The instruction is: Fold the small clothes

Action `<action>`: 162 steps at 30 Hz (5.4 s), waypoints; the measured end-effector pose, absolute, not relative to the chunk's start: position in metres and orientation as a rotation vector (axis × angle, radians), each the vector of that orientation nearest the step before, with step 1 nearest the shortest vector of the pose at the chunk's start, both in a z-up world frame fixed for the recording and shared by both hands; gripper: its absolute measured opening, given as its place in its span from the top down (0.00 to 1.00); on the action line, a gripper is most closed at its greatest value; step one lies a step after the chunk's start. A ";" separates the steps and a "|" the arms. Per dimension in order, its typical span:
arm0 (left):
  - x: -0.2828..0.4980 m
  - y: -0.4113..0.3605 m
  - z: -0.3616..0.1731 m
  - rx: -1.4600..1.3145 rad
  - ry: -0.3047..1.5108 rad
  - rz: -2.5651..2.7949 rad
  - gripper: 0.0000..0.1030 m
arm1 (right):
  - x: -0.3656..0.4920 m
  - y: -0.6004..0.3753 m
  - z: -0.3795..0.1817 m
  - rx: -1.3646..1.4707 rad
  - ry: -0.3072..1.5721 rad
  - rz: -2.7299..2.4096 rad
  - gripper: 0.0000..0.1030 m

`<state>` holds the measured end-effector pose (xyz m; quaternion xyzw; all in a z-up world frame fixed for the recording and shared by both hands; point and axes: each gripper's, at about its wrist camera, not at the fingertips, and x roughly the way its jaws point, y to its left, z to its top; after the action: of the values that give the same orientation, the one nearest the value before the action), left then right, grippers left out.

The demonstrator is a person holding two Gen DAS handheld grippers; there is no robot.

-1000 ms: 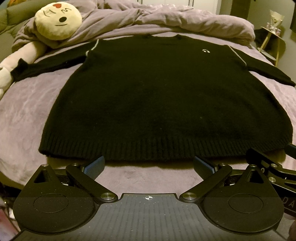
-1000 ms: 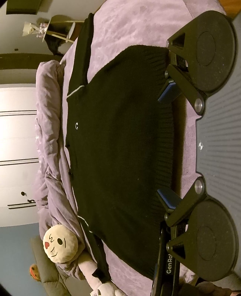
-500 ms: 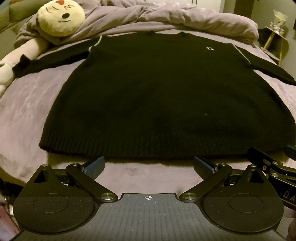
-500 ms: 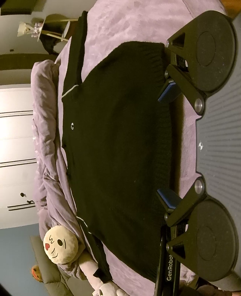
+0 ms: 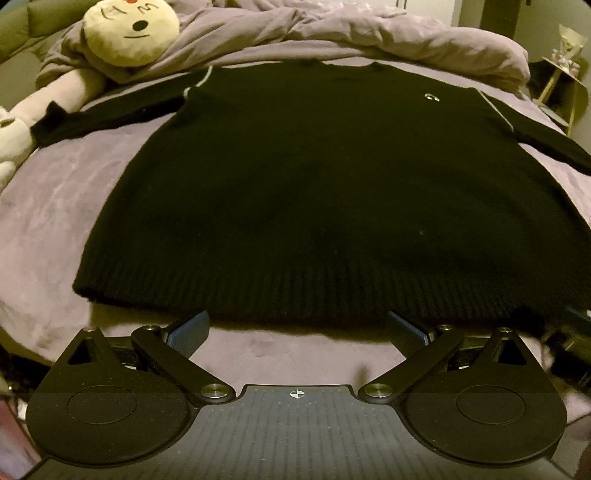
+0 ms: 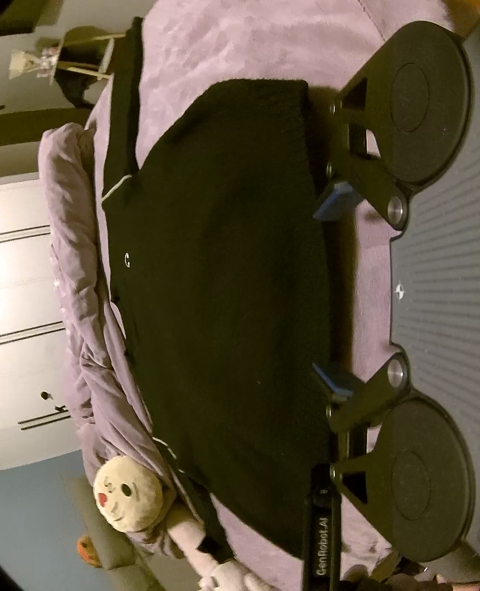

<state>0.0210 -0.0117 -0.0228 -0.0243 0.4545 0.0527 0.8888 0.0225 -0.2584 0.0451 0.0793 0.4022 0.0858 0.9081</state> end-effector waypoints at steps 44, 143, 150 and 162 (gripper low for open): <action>0.177 -0.004 -0.012 -0.083 0.778 0.276 0.00 | 0.390 -0.407 0.119 0.238 0.388 0.086 0.91; 0.343 0.126 -0.043 -0.273 0.719 0.214 0.82 | 0.284 -0.279 -0.011 0.021 0.727 -0.122 0.54; 0.334 0.149 -0.056 -0.345 0.780 0.118 0.28 | 0.287 -0.262 -0.013 0.029 0.742 -0.108 0.49; 0.303 0.255 -0.049 -0.720 0.667 0.101 0.05 | 0.284 -0.256 -0.037 0.025 0.672 -0.117 0.20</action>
<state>0.3031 0.2555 -0.0487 -0.3456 0.3202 0.0487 0.8807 0.2835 -0.2562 -0.0374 0.0125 0.3295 -0.0575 0.9423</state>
